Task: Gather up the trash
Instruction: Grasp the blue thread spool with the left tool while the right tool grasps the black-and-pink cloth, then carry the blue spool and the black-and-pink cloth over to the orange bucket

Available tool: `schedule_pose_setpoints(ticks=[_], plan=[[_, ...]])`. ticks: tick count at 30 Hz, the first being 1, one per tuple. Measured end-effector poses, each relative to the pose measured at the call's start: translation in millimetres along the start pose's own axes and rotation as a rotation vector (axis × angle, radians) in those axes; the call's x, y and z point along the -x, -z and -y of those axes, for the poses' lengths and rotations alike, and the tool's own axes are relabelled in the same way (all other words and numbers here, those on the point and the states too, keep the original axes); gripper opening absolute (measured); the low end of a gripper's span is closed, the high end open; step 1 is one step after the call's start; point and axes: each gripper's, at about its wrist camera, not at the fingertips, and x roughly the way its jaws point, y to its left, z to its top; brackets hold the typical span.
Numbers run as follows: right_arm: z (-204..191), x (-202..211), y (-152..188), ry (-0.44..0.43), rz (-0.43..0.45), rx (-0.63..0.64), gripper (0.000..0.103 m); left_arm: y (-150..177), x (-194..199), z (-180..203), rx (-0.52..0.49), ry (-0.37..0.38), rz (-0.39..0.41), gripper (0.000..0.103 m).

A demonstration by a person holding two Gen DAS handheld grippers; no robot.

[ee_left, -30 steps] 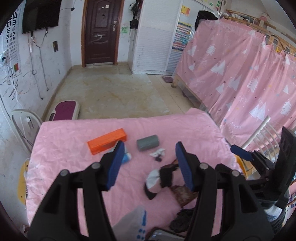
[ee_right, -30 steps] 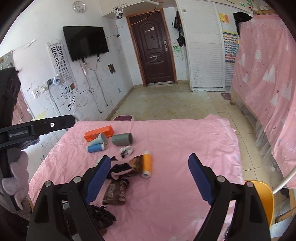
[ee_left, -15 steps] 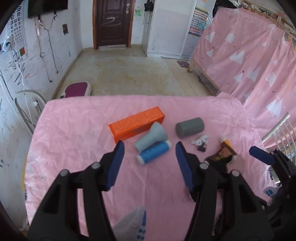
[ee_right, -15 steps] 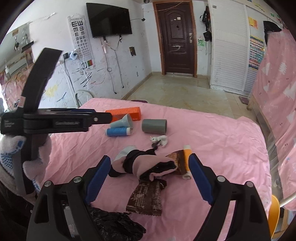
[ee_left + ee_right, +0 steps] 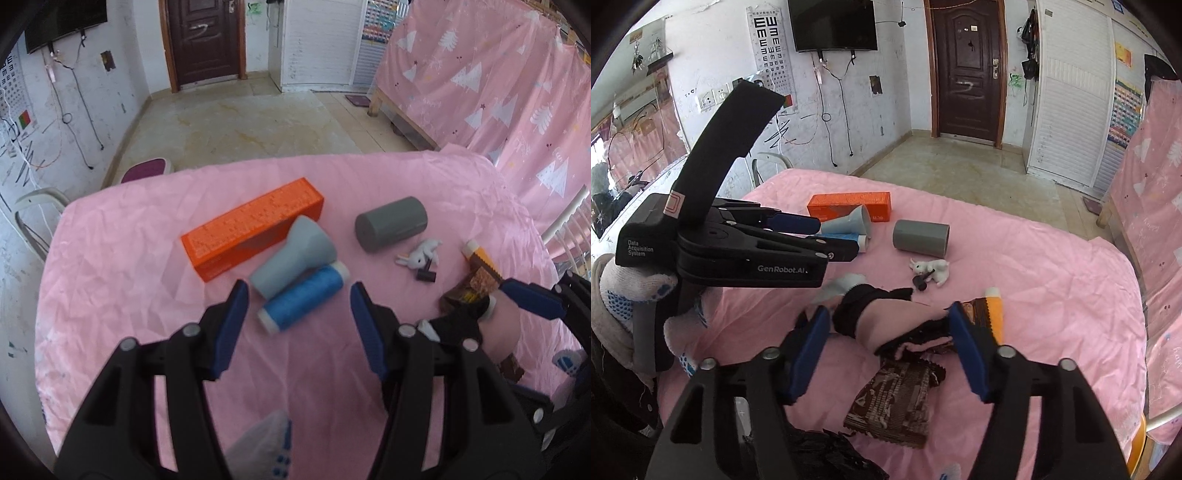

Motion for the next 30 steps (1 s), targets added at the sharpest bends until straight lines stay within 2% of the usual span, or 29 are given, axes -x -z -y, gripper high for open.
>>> schedule_pose_setpoints(ticks=[3, 8, 11, 15, 18, 21, 30], plan=[[0, -3, 1, -0.006, -0.005, 0.011, 0.034, 2, -1, 1, -0.016, 0.002, -0.004, 0.055], [-2, -1, 0, -0.022, 0.001, 0.025, 0.026, 5, -4, 6, -0.068, -0.01, -0.012, 0.029], [-2, 2, 0, -0.034, 0.007, 0.02, 0.021, 7, -4, 11, -0.09, 0.004, -0.012, 0.019], [1, 6, 2, -0.064, 0.008, 0.004, 0.015, 11, 0, 14, -0.1, 0.027, -0.007, 0.016], [-2, 10, 2, -0.084, 0.012, 0.007, 0.013, 14, 8, 12, -0.087, 0.075, 0.003, 0.016], [-5, 15, 0, -0.088, 0.026, 0.004, 0.013, 18, 19, 10, -0.079, 0.093, 0.019, 0.015], [2, 39, -4, -0.068, 0.086, -0.033, 0.013, 25, 52, 5, -0.052, 0.057, 0.084, 0.015]])
